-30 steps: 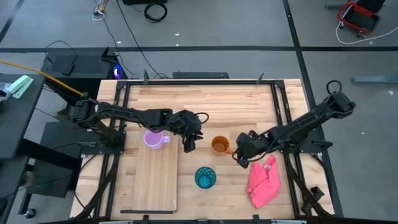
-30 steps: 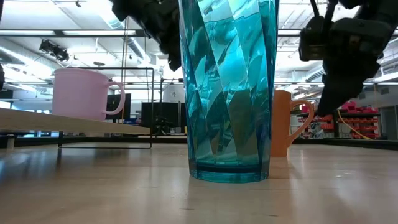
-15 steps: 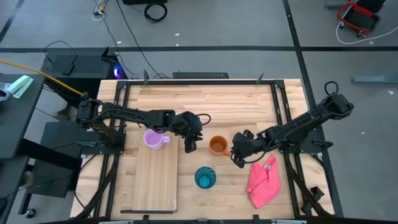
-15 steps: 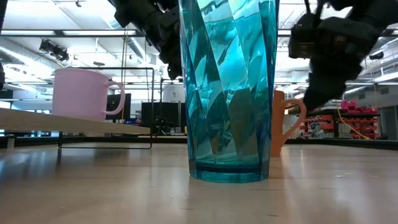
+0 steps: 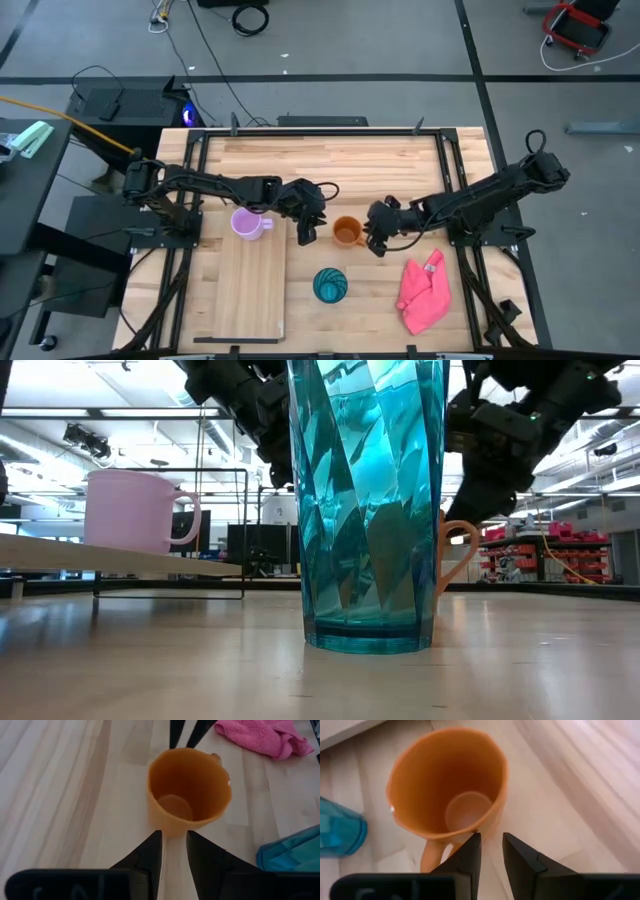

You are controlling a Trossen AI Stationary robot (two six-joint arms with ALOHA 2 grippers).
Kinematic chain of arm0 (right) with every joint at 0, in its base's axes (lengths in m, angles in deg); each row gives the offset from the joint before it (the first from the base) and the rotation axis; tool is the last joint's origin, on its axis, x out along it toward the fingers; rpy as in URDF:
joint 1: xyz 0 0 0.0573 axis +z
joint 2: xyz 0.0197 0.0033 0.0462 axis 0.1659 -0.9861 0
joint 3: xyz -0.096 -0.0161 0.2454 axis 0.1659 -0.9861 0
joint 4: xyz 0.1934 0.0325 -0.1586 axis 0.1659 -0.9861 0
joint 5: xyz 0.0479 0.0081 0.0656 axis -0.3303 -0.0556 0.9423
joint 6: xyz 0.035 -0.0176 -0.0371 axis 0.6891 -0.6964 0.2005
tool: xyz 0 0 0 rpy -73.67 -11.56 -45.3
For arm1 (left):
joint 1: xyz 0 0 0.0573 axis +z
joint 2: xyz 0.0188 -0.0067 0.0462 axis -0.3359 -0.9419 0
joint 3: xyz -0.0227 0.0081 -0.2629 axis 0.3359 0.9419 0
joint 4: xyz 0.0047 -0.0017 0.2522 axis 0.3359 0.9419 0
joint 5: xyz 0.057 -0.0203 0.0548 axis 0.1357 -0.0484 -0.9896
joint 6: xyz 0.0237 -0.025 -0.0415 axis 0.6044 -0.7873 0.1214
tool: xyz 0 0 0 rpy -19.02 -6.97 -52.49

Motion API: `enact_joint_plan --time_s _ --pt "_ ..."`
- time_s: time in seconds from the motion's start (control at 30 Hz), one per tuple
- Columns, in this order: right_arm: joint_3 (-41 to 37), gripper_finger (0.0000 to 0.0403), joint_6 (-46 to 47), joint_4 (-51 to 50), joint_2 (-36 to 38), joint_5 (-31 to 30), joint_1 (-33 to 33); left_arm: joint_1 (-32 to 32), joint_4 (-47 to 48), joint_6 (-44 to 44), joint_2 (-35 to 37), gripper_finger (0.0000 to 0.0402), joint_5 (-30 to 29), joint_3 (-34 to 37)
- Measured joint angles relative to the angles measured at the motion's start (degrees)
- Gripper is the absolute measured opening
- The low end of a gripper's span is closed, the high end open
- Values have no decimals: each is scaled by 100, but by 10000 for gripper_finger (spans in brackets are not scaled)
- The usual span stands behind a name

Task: Stack small to large cups/mugs on shelf
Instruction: Put the orange cup on the shelf

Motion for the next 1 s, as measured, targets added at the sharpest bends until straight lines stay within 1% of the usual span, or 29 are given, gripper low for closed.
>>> enact_joint_plan --time_s 0.4,0.53,0.77,1.0 --pt "0 87 -853 569 0 155 -620 129 2 -262 0 99 3 0" --pt "0 87 -1144 612 0 173 -744 155 -1 -264 1 101 0 -1" --pt "0 85 -1335 551 2 171 -698 146 -242 -301 1 91 3 0" --pt "0 85 -1335 544 16 169 -534 148 -662 -729 2 88 4 0"
